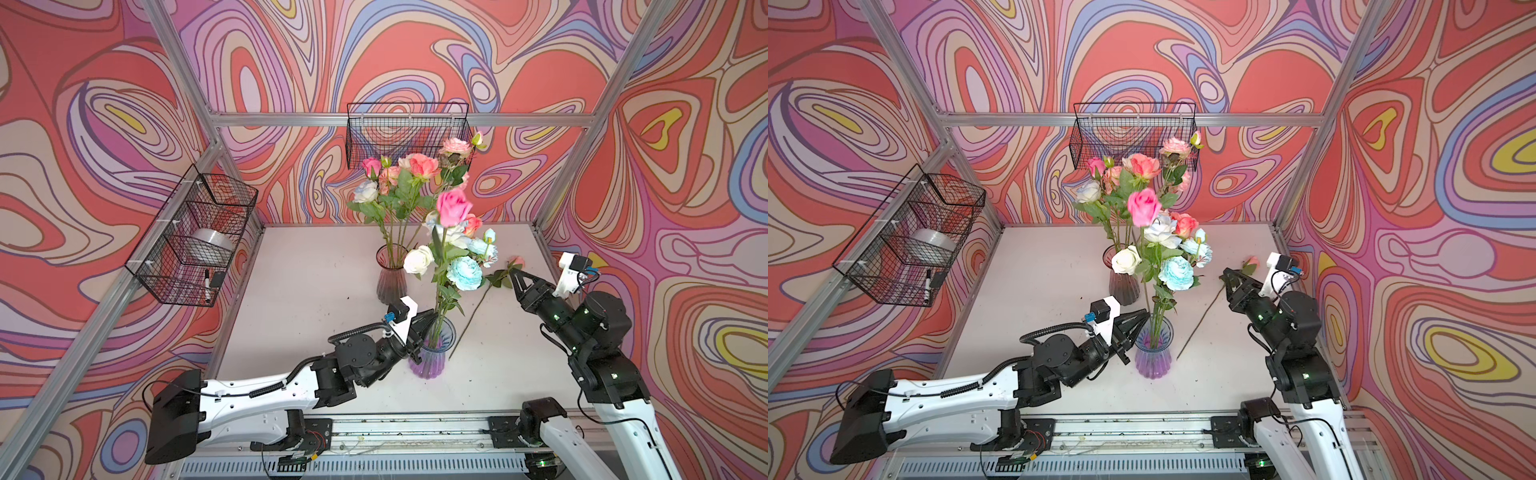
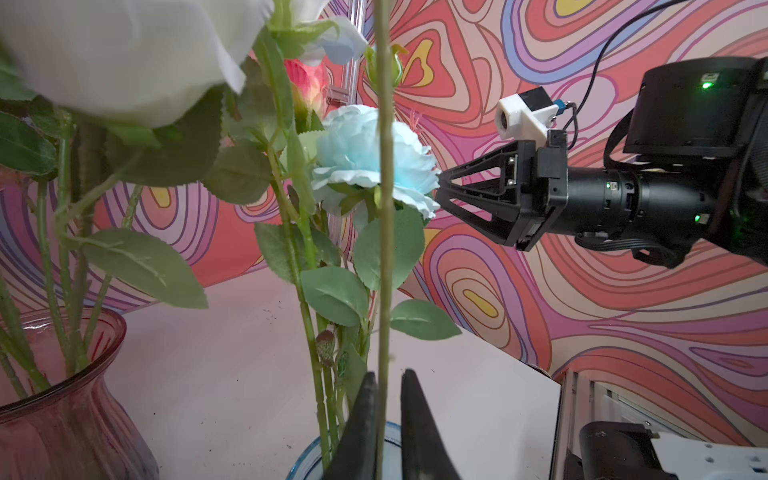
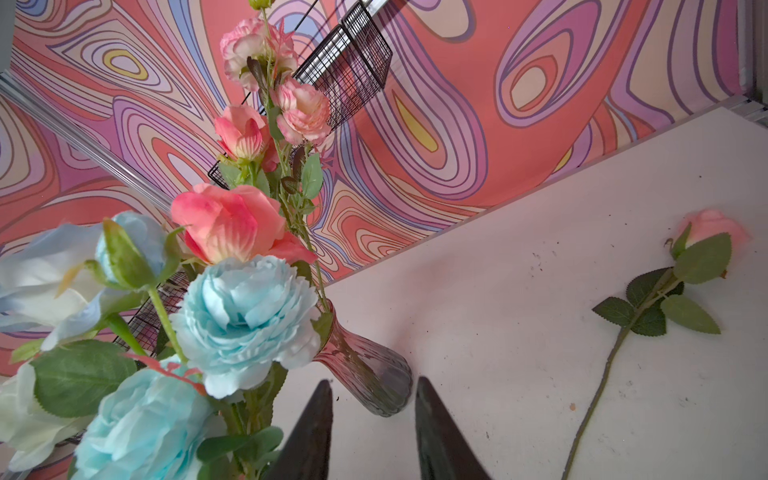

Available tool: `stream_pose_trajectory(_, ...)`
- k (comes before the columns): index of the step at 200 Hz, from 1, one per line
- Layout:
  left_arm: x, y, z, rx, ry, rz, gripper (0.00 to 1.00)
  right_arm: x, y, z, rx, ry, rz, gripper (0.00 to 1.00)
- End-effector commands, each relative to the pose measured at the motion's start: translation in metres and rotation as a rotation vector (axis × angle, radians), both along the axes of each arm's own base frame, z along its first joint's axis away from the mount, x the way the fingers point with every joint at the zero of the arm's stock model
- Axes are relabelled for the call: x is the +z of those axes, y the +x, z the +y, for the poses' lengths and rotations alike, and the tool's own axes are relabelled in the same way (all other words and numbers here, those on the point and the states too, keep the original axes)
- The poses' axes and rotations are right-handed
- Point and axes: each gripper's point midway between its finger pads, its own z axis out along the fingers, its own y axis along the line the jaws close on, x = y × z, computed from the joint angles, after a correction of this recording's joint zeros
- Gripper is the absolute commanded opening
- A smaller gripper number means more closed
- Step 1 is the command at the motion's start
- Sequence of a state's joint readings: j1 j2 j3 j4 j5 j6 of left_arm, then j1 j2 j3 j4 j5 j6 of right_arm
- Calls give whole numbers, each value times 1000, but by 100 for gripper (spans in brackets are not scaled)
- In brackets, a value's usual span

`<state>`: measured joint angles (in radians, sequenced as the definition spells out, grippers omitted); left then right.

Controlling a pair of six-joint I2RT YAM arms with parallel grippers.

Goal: Arrange the flowers into the vase
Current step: 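Lower the pink rose stem into the purple-blue vase with the left gripper, then open the left gripper and withdraw it from the vase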

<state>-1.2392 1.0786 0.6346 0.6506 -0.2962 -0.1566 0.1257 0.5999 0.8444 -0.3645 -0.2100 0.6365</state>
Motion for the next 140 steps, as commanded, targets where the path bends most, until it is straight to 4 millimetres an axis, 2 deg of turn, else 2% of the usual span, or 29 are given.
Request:
stream_pose_trajectory(1,4,-1,7,9,-12,16,19,-7,2,1,6,-9,9,34)
stream_pose_trajectory(74,3,-2,8,5,16,51,26,-8,3,1,6,-18,9,34)
stream_pose_trajectory(90,2,-2,9,4,32,65,32,-9,4,0,2,-23,15,34)
stream_pose_trajectory(108,0,-3,14,10,50,86,44,-9,5,1,3,-23,21,34)
stream_pose_trajectory(127,-2,-2,21,29,71,112,53,-10,7,1,-1,-8,35,35)
stream_pose_trajectory(140,-3,-2,27,40,85,130,56,-10,8,1,-1,-3,42,35)
